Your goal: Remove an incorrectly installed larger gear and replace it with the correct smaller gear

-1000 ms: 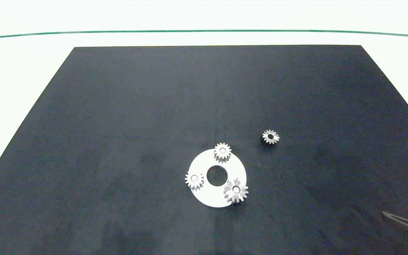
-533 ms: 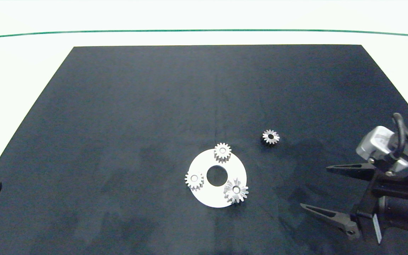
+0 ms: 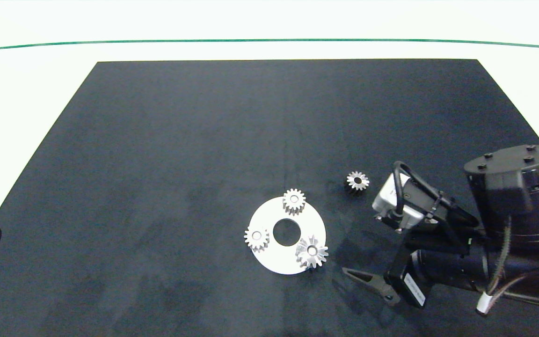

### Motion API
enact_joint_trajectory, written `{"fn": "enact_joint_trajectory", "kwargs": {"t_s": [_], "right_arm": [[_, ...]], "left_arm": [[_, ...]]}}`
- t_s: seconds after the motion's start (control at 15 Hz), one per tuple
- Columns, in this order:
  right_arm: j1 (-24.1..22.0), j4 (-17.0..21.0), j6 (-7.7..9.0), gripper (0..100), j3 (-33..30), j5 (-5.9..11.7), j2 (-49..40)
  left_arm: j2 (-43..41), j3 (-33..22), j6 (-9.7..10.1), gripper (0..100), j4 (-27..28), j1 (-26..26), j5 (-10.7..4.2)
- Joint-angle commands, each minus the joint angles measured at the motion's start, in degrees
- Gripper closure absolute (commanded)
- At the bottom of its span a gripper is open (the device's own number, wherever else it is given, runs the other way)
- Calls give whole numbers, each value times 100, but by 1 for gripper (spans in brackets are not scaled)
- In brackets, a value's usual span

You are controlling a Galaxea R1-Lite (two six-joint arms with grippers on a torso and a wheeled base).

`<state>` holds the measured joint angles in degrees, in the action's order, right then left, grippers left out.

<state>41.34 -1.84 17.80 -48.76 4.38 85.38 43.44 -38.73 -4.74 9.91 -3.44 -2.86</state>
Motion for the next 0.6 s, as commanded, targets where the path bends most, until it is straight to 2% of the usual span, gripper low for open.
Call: {"fn": "enact_joint_trajectory", "kwargs": {"t_s": [0.07,0.2,0.33,0.53,0.6], "right_arm": [[340,-36,40,0,-248,28,532],[454,-80,40,0,-424,213,796],[533,-282,48,0,-529,230,1051],[542,-405,242,0,-731,301,1402],[603,-405,250,0,-793,309,1472]], "left_arm": [[33,-38,17,84,2,1,-4],[42,-47,17,84,2,1,-4],[69,-56,17,84,-7,1,-4],[130,-108,17,84,-77,1,5],[139,-108,17,84,-77,1,5]]}}
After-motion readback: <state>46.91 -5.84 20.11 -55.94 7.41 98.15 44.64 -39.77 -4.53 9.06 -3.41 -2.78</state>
